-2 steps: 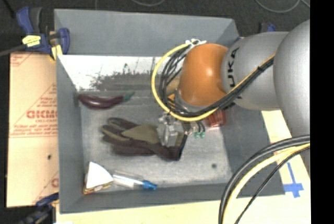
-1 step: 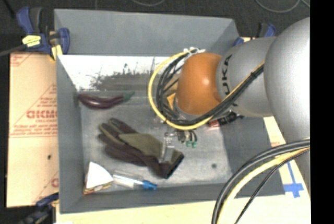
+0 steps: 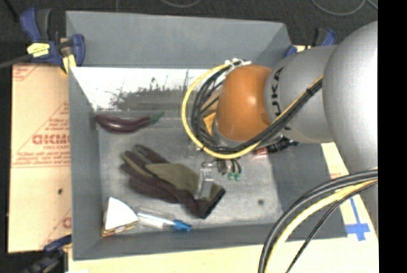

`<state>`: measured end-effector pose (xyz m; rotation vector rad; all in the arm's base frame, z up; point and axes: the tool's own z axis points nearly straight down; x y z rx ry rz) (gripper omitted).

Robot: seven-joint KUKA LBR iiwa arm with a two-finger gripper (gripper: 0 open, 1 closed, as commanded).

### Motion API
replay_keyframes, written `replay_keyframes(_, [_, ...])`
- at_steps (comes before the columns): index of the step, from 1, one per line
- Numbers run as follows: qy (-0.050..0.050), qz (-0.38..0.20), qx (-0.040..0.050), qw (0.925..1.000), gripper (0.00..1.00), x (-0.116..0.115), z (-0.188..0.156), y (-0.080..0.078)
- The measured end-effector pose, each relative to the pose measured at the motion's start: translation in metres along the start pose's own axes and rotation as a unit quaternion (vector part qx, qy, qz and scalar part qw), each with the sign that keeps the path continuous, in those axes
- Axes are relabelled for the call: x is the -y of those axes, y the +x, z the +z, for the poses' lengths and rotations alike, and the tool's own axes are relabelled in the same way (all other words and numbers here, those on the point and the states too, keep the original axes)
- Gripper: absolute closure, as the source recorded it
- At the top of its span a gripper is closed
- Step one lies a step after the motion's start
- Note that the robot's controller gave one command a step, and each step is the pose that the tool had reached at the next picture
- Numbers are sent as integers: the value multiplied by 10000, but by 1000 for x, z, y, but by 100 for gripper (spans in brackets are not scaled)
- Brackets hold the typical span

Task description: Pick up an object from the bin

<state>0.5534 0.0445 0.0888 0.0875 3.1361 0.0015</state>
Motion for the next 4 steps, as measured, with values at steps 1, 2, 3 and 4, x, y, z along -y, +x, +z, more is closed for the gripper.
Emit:
replay_keyframes(1, [-13, 136, 14, 9999, 100, -26, 8, 23])
replay_keyframes(2, [-13, 136, 14, 9999, 100, -26, 8, 23])
replay_keyframes(3, [-19, 136, 44, 9999, 0, -18, -22, 12])
replay_keyframes(4, [-16, 134, 29, 9999, 0, -18, -20, 13])
